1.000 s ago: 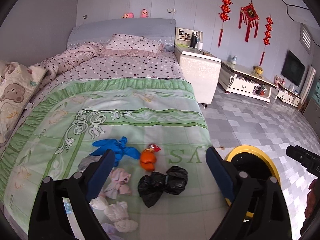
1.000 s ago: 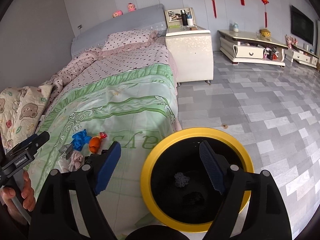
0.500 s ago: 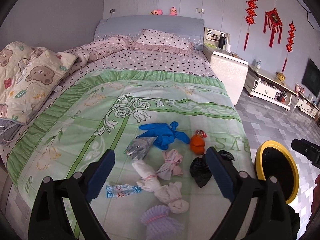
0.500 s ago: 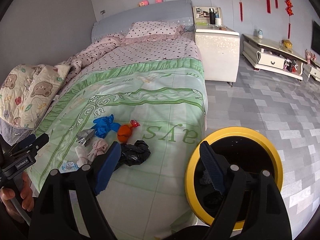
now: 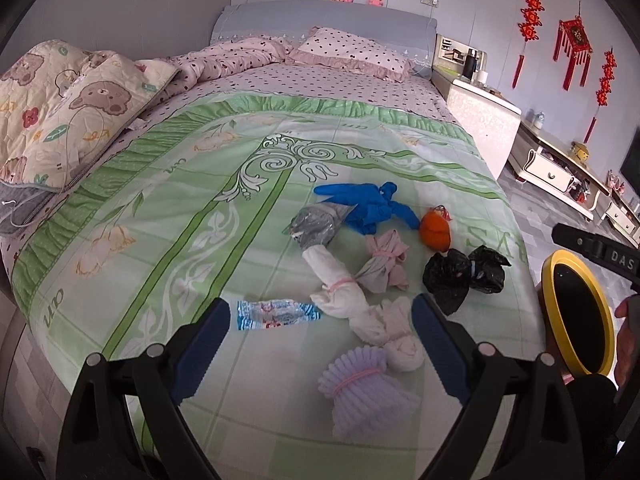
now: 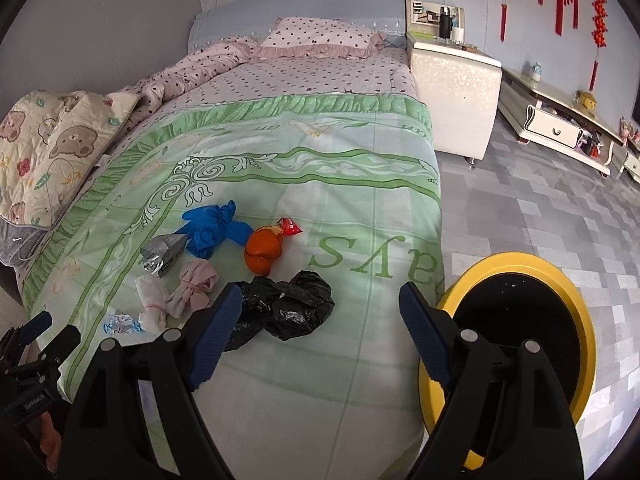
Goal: Collect trash
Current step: 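Move both tools back over the remaining items on the bed, then grasp the black bags with right while left grasps another lavender puff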
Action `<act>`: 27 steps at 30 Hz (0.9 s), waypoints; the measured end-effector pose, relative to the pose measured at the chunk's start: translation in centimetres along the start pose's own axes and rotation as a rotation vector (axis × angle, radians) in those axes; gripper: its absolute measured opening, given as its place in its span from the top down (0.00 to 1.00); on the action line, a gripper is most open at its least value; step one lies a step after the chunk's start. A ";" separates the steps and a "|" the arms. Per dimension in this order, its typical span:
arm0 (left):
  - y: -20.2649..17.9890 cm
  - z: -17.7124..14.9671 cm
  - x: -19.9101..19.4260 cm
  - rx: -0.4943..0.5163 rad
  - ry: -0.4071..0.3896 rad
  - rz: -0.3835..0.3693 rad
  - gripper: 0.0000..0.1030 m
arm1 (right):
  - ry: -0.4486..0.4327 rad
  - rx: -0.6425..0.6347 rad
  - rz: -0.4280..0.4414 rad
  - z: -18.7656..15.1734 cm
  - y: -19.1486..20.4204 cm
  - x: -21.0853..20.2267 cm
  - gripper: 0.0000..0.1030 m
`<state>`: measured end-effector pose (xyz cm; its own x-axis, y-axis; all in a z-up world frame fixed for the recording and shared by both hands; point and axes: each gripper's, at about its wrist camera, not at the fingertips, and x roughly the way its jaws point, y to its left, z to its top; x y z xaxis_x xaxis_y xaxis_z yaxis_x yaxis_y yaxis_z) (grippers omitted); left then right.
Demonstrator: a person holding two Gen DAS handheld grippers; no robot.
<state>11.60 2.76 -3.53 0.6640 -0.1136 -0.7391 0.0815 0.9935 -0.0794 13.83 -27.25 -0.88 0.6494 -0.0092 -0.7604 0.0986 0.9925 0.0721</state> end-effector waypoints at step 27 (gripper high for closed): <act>-2.6 -5.4 5.4 0.078 0.164 0.019 0.15 | 0.206 -0.004 -0.131 -1.8 2.1 13.3 0.31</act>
<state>10.89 -0.41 -10.92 0.5363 -0.0853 -0.8397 0.1312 0.9912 -0.0168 21.33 -25.12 -11.95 0.4636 -0.1129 -0.8788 0.1685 0.9850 -0.0376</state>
